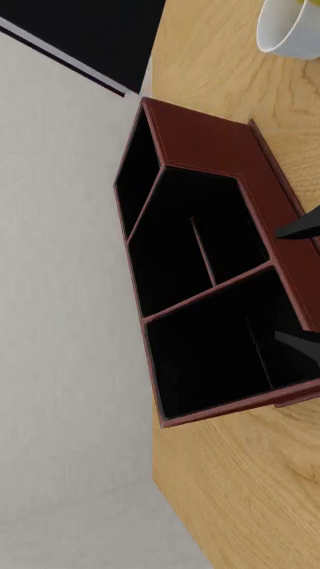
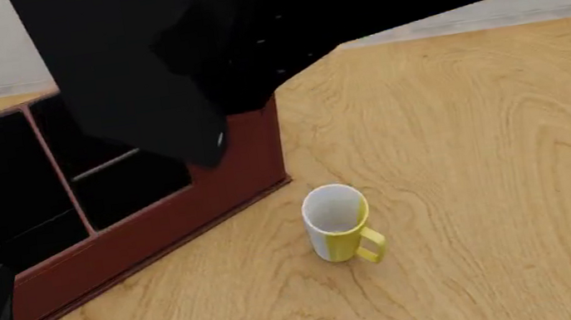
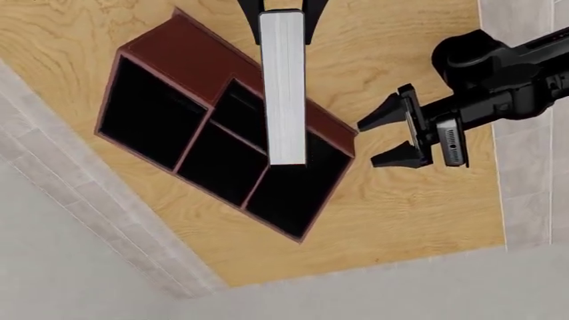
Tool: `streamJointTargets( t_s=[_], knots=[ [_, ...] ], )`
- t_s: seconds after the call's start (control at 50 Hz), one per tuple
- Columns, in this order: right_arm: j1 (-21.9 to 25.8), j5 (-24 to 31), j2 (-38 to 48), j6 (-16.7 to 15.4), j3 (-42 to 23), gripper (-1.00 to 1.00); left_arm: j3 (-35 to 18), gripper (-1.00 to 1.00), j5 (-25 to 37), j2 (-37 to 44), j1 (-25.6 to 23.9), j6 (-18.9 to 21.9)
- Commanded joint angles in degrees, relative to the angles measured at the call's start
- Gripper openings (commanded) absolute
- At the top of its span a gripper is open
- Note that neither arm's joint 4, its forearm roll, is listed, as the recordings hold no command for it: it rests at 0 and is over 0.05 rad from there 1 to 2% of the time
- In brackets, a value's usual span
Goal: Pick up the book and place it in the right compartment of the caddy.
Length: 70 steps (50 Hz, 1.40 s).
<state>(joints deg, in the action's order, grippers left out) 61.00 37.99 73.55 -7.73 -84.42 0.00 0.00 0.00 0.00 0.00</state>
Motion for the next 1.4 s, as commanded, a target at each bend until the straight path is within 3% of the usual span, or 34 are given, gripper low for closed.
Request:
streamJointTargets(
  t_s=[0.02, 0.24, 0.6, 0.8, 1.0, 1.4],
  knots=[
    [-1.56, 5.05, 0.95, 0.18, -7.69, -1.0, 0.0, 1.0, 0.0, 0.0, 0.0, 0.0],
    [-2.34, 8.2, 2.73, 0.79, -12.81, -1.0, 0.0, 1.0, 0.0, 0.0, 0.0, 0.0],
    [-6.68, 16.12, 10.73, 0.85, -29.35, -1.0, 0.0, 1.0, 0.0, 0.0, 0.0, 0.0],
    [-8.41, 16.64, 11.89, 0.93, -31.56, -1.0, 0.0, 1.0, 0.0, 0.0, 0.0, 0.0],
    [-10.53, 19.01, 15.58, 1.8, -38.63, -1.0, 0.0, 1.0, 0.0, 0.0, 0.0, 0.0],
    [-13.51, 14.22, 20.11, 3.62, -38.16, -1.0, 0.0, 1.0, 0.0, 0.0, 0.0, 0.0]
  ],
)
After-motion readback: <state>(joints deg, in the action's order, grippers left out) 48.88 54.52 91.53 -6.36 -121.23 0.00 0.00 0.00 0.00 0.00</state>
